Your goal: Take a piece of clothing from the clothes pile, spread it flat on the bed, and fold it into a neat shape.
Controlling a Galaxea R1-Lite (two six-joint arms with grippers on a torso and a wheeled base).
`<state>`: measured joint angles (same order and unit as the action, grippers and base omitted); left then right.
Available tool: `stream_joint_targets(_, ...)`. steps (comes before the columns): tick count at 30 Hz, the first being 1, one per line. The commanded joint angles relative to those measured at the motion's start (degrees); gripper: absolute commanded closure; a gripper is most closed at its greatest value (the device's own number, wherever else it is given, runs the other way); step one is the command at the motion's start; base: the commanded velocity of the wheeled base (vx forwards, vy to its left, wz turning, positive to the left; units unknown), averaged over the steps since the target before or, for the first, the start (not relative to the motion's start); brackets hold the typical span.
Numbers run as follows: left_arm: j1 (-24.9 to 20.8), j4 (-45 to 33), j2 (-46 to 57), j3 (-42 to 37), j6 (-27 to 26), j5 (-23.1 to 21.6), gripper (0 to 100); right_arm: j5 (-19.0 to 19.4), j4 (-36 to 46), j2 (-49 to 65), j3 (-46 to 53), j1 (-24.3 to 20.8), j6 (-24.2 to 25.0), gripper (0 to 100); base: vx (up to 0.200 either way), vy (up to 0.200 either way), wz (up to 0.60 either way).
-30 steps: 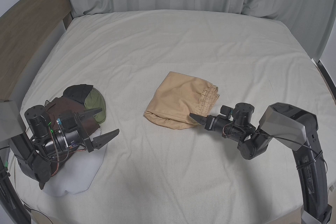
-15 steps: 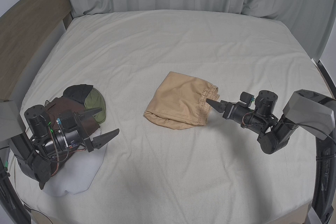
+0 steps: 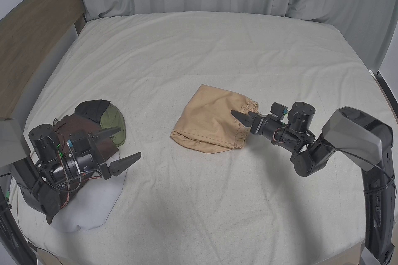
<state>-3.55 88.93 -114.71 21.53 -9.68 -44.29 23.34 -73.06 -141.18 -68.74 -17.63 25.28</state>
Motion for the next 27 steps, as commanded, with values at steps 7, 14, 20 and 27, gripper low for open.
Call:
stream_joint_targets(7,0.0,0.0,-0.2,0.0,0.0,0.0,0,-0.1,2.6,-10.4,-8.1,-0.5,-0.1,0,0.0,0.0,0.0)
stream_joint_targets(14,-0.1,0.0,-0.2,0.1,0.0,0.0,0,-0.1,1.8,-10.9,-7.8,-0.4,-0.1,0,0.0,0.0,0.0)
stream_joint_targets(20,-0.3,0.0,0.4,0.0,0.0,0.0,0,-1.5,0.9,-5.2,-4.2,-0.7,-0.1,0,0.0,0.0,0.0)
stream_joint_targets(27,-4.8,0.0,4.9,-2.7,0.0,0.0,0,-2.3,-0.7,13.8,10.4,-3.6,-0.8,0,0.0,0.0,0.0)
